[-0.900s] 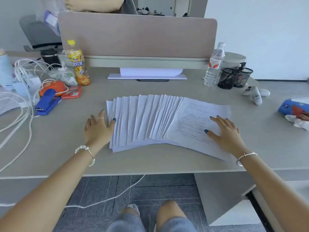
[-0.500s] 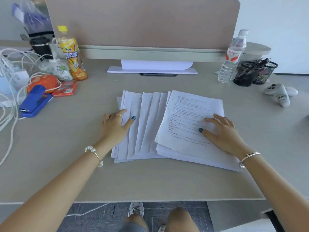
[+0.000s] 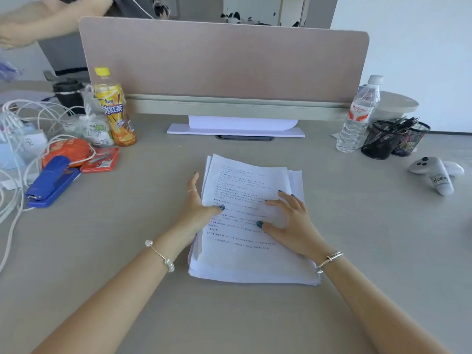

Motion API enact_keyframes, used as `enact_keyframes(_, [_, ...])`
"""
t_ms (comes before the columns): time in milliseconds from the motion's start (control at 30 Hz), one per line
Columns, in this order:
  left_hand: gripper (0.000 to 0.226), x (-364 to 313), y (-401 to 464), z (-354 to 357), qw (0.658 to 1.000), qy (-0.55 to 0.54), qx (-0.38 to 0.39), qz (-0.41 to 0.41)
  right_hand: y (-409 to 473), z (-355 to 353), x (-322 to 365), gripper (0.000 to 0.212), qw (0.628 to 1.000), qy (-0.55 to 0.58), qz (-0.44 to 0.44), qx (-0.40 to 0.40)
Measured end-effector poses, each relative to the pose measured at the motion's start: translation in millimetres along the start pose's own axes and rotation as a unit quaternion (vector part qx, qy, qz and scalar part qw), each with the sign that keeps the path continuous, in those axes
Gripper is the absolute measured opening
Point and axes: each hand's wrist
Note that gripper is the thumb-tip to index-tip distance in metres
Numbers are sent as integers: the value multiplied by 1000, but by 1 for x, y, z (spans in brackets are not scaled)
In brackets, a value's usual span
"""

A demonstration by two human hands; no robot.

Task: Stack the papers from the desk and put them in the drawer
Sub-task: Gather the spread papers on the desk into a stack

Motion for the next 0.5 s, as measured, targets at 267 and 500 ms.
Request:
enact_keyframes(267, [83,-13,-10,-5,988,-84,-8,132,10,-23,-6,91,959,212,81,-169])
enact_keyframes(500, [84,-58,-40,-3,949,-137,-15,282,-2,-57,7,54,822,554,129,-28])
Point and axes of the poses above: each hand's wrist, its own y-axis towards the middle knuckle, its own z-axis out of the palm, x = y × z, and after that the axes turned 12 degrees about y, right-handed
